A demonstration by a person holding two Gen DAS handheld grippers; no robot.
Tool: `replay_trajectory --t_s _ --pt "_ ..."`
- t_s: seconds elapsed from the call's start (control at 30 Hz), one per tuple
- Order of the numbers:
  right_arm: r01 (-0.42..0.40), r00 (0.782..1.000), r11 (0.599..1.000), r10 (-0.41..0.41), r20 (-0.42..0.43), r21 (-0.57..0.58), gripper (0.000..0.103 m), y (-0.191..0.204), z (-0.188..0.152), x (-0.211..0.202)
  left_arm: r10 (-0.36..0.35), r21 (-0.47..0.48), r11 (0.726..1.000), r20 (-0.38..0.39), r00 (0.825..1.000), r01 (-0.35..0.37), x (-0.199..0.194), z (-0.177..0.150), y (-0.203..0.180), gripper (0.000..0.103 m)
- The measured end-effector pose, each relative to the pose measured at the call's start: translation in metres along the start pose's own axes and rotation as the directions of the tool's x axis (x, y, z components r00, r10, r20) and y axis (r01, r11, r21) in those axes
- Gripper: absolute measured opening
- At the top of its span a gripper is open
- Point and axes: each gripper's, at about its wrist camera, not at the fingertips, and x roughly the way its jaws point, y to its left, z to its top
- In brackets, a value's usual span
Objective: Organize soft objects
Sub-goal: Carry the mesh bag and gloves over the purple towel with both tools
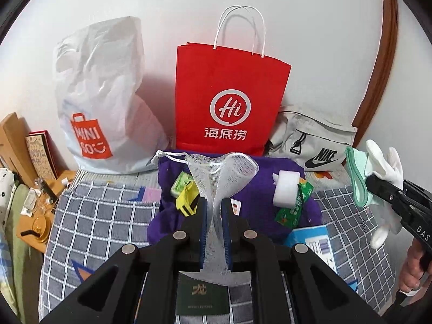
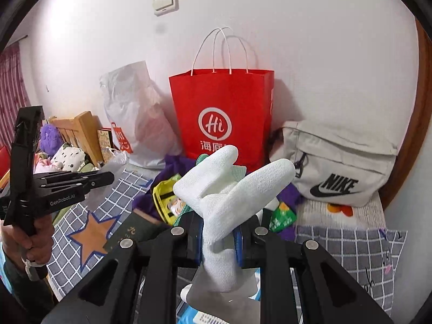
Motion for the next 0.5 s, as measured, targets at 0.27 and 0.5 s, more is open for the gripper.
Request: replay_trajectory --t_s 0.27,0.5 --pt "0.004 1.0 1.0 -0.004 0.013 0.016 0.018 -0.011 0.015 0.023 -0.01 0.018 1.0 0.003 1.0 0.01 0.023 0.021 -0.004 0.011" --pt "-0.001 1.0 1.0 0.001 0.008 0.01 0.018 -0.013 0.026 0.043 -0.022 -0.007 1.0 0.002 1.0 0.022 0.04 0.031 0.002 0.011"
